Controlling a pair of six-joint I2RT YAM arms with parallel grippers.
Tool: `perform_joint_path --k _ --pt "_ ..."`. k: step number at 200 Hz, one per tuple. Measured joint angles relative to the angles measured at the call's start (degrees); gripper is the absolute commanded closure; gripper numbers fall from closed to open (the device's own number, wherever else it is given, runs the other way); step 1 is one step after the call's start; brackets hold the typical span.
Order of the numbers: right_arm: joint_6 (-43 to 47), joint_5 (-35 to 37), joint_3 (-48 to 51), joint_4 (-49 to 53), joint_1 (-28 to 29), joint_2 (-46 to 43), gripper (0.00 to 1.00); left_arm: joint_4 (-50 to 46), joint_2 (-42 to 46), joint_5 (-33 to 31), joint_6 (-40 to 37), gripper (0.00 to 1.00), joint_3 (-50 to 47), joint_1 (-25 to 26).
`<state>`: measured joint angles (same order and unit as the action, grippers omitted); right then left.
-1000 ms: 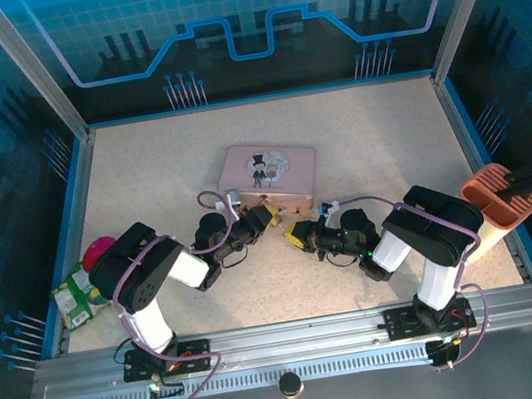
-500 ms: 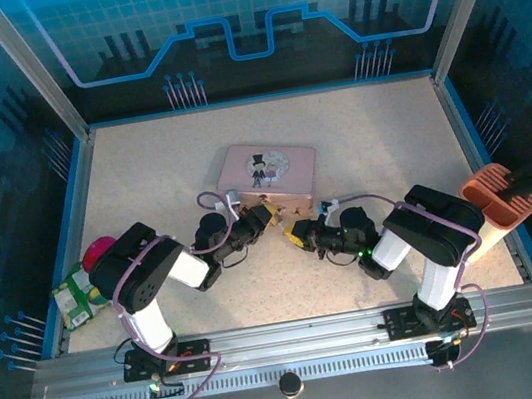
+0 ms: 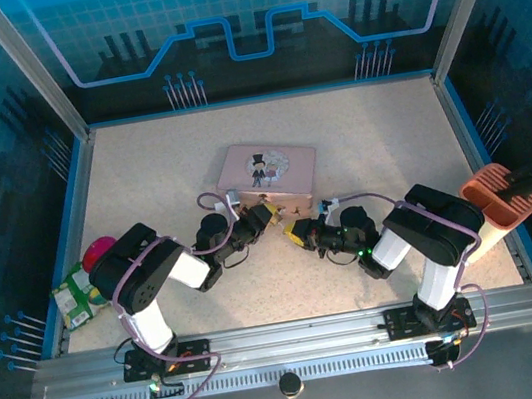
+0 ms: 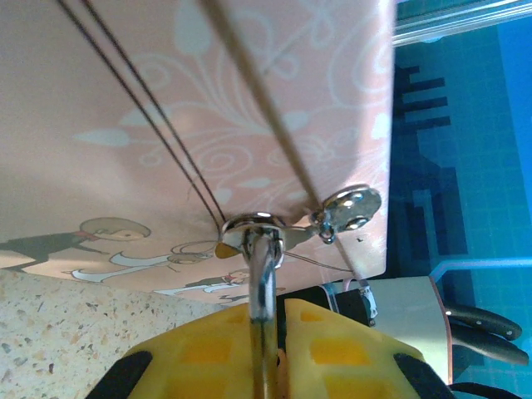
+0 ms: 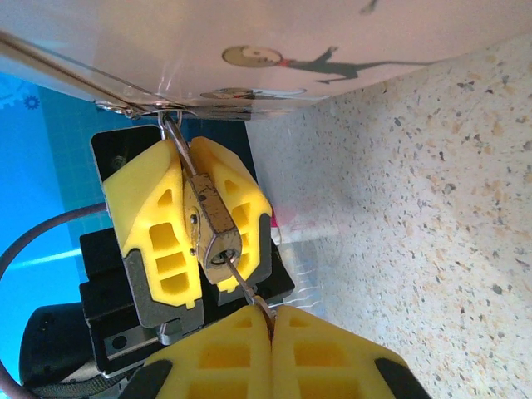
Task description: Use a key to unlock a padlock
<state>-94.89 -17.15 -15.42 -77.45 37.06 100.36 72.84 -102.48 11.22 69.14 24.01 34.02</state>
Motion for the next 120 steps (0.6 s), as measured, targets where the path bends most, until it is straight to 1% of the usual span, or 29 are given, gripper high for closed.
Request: perform_joint_path --k 120 --pt "0.0 2.1 1.68 -0.63 0.92 -1.68 1.0 -0.07 0.2 1.66 0.46 1.0 0.33 -0.13"
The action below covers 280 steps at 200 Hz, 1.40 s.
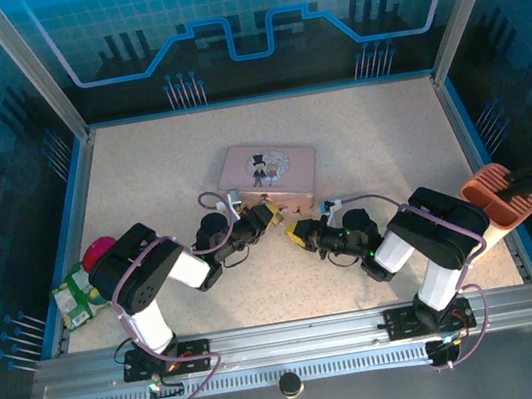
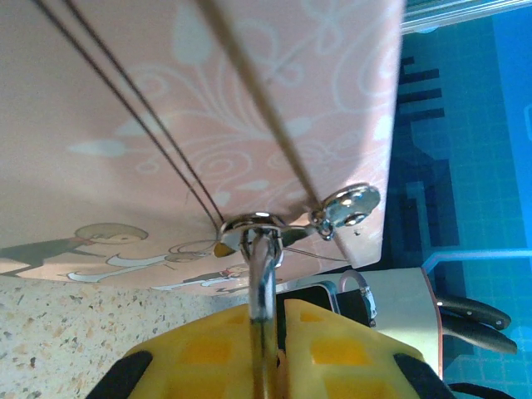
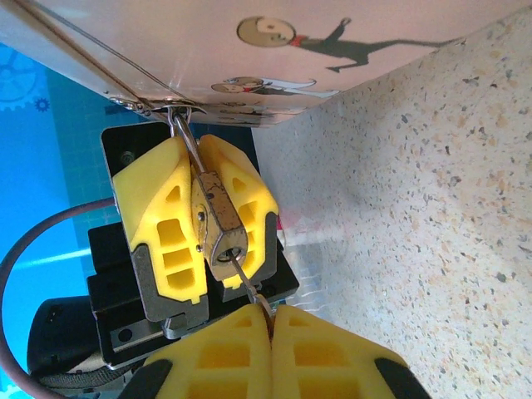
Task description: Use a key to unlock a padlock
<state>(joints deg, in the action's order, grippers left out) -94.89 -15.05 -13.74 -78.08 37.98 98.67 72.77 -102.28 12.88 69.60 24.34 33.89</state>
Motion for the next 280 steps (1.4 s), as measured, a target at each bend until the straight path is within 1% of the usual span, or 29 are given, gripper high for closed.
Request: perform_joint_path --k 69,145,280 --pt "0.04 2.23 1.81 -0.37 1.01 -2.69 1.0 0.2 0.0 0.94 1.01 1.0 0.0 0.0" --pt "0.04 3.1 1.9 -1.09 3.26 -2.05 1.0 0.31 0.68 1.4 1.07 1.0 -0.02 -0.09" --pt "0.07 4.13 2.71 -1.73 3.21 -2.14 1.0 0.33 0.87 1.92 1.51 1.0 -0.09 -0.26"
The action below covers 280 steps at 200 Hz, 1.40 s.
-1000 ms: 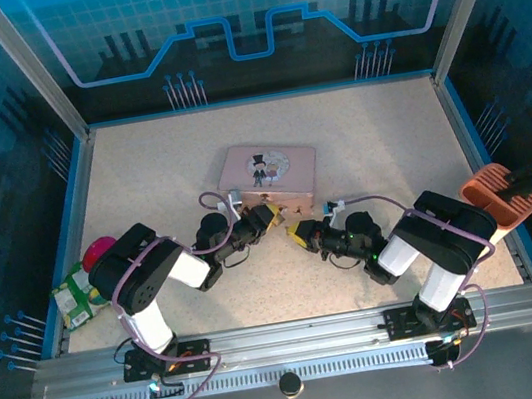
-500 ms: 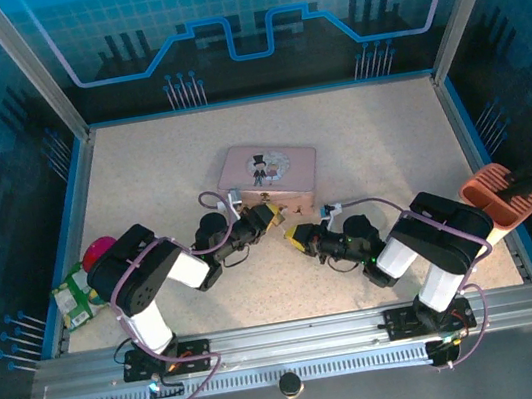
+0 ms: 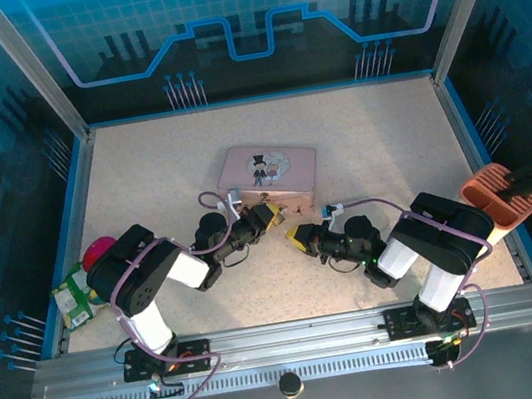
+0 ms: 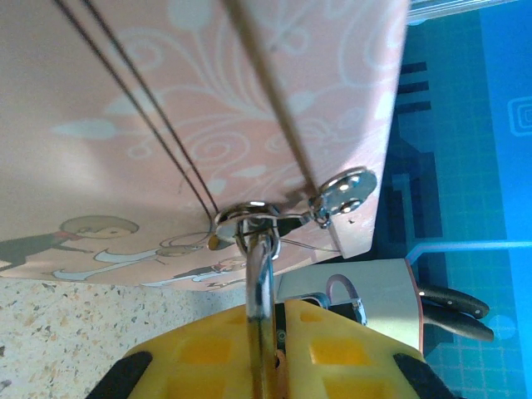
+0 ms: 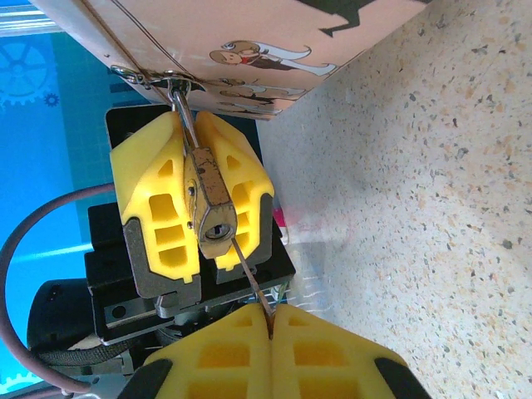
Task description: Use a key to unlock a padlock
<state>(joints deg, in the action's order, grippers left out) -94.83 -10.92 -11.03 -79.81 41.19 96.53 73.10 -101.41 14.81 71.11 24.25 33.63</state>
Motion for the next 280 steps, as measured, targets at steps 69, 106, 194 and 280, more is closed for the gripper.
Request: perform_joint_path --k 69,106,194,280 --pt "-0.02 -0.04 -0.44 -0.13 -0.11 -0.04 1.0 0.07 0.02 0.52 0.02 1.0 -0.2 -0.15" --pt "-0.02 -0.2 -0.44 -0.15 -0.35 -0.11 1.0 0.04 0.22 0.68 0.0 1.0 -0.22 -0.2" --pt "-0.02 -0.24 -0.44 -0.66 -0.37 -0.22 1.0 0.02 1.31 0.74 -0.04 1.0 -0.46 -0.26" --pt "0.04 -0.22 -0.44 -0.79 -0.31 -0.52 1.0 0.02 1.75 0.72 -0.02 1.0 -0.7 -0.31"
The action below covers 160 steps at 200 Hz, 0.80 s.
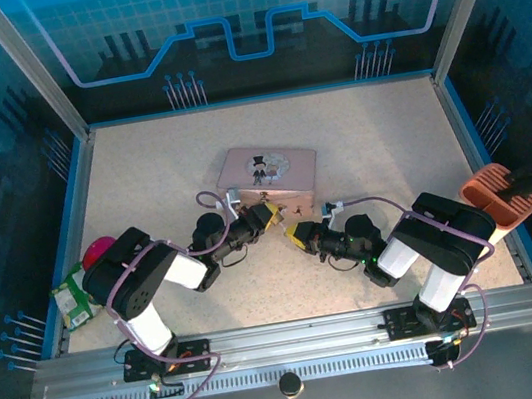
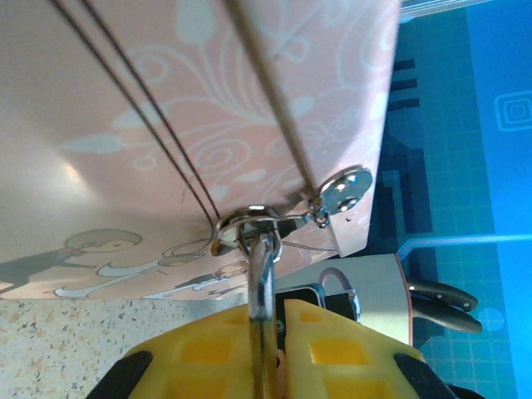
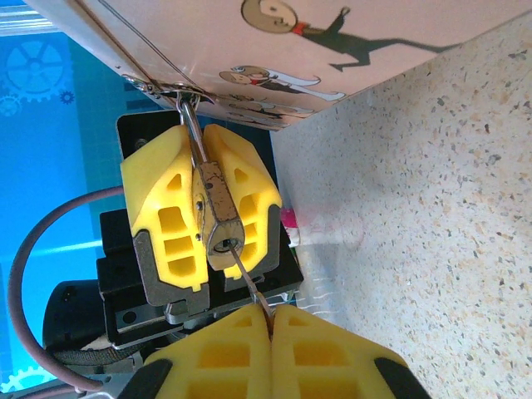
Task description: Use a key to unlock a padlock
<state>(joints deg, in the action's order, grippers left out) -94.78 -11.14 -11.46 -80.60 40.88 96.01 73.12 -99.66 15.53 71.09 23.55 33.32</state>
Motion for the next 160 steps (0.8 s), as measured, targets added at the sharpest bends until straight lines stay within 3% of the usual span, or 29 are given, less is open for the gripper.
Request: perform_joint_path --k 160 --pt "0.37 0.68 0.66 0.02 0.74 -0.02 1.0 0.02 0.0 0.44 0.02 1.0 -0.04 0.0"
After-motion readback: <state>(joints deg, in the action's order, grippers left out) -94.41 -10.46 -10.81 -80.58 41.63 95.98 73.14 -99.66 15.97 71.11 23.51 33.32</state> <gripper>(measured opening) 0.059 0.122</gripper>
